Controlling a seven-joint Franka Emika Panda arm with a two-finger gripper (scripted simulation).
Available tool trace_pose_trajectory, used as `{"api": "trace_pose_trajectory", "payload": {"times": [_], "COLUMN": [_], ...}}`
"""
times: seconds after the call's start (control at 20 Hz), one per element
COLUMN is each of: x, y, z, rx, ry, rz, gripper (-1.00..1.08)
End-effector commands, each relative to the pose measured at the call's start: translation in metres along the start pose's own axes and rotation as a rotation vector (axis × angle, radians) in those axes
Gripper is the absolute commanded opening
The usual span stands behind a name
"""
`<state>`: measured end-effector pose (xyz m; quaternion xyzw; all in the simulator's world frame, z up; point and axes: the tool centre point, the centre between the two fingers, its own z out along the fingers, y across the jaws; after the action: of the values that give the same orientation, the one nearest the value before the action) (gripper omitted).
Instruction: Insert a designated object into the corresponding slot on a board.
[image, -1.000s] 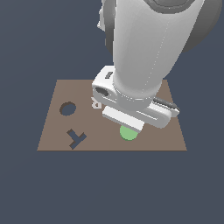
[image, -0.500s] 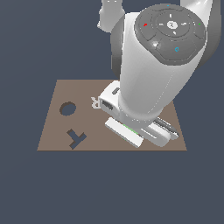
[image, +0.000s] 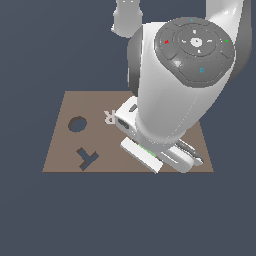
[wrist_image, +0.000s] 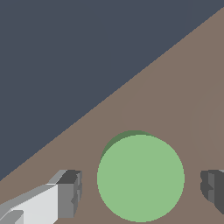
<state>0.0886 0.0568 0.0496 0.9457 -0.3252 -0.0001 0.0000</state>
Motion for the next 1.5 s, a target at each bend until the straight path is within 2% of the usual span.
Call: {"api": "trace_pose_trajectory", "payload": {"times": [0.0, 0.35, 0.4, 1.2, 1.45], "x": [0.000, 0.000, 0.000, 0.001, 0.015], "y": [0.000, 0.000, 0.000, 0.000, 0.020], "z": [0.003, 0.020, 0.020, 0.017, 0.016], "rx": [0.000, 0.000, 0.000, 0.000, 0.000], "ry": [0.000, 0.000, 0.000, -0.001, 0.000], "rz": [0.000, 0.003, 0.003, 0.005, 0.073], "gripper": [1.00, 1.00, -1.00, -1.00, -1.00]}}
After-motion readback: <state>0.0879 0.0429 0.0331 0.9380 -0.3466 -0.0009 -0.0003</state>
